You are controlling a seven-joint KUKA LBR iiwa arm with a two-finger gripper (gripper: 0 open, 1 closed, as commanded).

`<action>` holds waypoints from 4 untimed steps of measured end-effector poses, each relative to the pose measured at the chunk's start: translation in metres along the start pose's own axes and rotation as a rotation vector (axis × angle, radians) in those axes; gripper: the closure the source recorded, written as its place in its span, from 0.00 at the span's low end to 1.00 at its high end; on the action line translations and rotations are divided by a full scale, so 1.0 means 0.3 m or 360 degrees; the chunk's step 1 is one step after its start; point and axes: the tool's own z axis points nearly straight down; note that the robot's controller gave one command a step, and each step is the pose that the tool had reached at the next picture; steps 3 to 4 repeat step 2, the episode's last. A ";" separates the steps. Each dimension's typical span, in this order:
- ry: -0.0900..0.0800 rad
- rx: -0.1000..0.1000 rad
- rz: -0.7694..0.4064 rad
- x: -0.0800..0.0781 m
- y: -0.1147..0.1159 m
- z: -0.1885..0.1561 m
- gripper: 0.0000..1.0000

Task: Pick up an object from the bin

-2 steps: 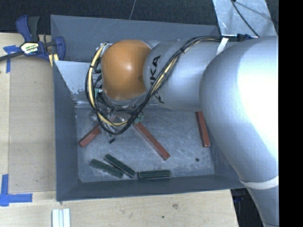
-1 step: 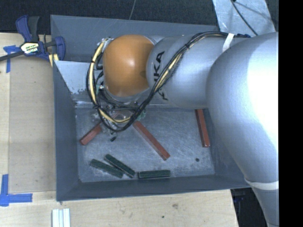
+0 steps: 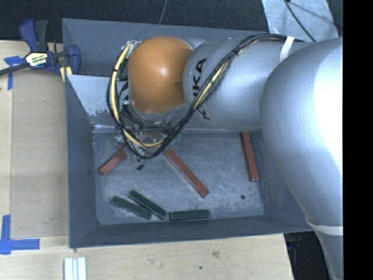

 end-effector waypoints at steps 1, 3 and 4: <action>-0.0002 0.0001 0.0000 0.000 0.000 -0.049 1.00; -0.0004 0.0002 0.0001 -0.001 0.000 -0.094 1.00; -0.0004 0.0002 0.0001 -0.001 0.000 -0.094 1.00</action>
Offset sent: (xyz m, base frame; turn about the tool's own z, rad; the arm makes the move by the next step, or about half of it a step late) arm -0.0001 0.0001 0.0259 0.0000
